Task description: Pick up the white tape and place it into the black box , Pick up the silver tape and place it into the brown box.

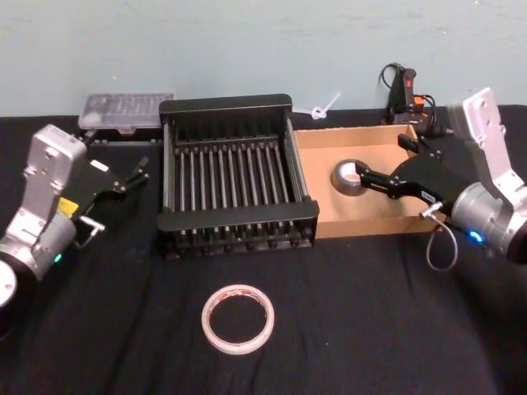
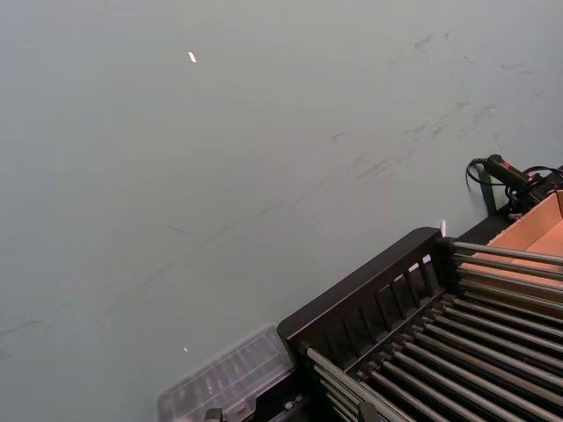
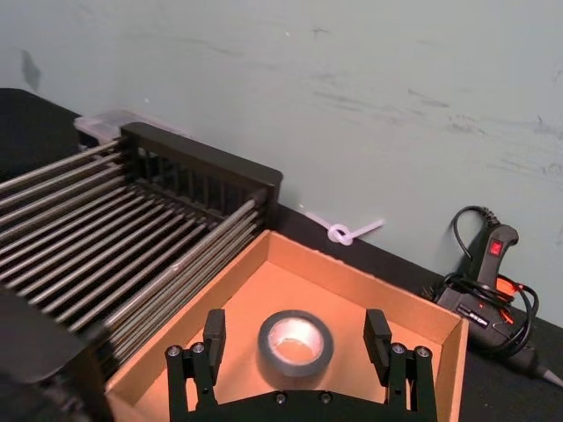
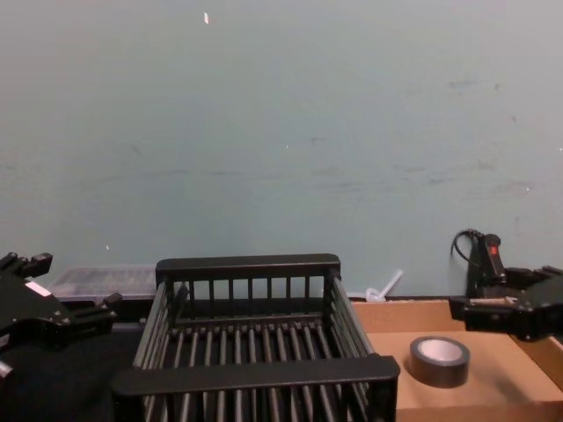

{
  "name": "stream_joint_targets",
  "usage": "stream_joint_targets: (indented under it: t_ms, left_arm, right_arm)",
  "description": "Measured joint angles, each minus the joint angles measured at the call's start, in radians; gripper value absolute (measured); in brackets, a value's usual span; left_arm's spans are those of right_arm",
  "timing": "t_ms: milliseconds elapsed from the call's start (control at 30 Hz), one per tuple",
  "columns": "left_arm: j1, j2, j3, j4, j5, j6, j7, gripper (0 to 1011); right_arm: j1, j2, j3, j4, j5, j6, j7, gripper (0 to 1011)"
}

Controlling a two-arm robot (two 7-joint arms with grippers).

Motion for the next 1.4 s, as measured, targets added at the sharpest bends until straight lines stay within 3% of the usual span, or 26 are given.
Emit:
stream_joint_targets:
  t_ms: [233, 500, 667, 1000, 1400]
  left_arm:
    - [0.0, 0.0, 0.0, 0.0, 0.0, 0.0, 0.0, 1001]
    - [0.0, 0.0, 0.0, 0.0, 0.0, 0.0, 0.0, 1001]
    - [0.0, 0.0, 0.0, 0.0, 0.0, 0.0, 0.0, 1001]
    - [0.0, 0.0, 0.0, 0.0, 0.0, 0.0, 0.0, 1001]
    - [0.0, 0.0, 0.0, 0.0, 0.0, 0.0, 0.0, 1001]
  right_arm:
    - [-0.085, 0.046, 0.007, -0.072, 0.026, -0.048, 0.024, 1002]
    - [-0.168, 0.083, 0.014, -0.125, 0.054, -0.066, 0.032, 1003]
    - [-0.197, 0.106, 0.005, -0.138, 0.062, -0.085, 0.057, 1003]
    - [-0.197, 0.144, -0.053, -0.14, 0.075, -0.099, 0.129, 1003]
    - [-0.126, 0.15, -0.168, -0.12, 0.062, -0.093, 0.205, 1002]
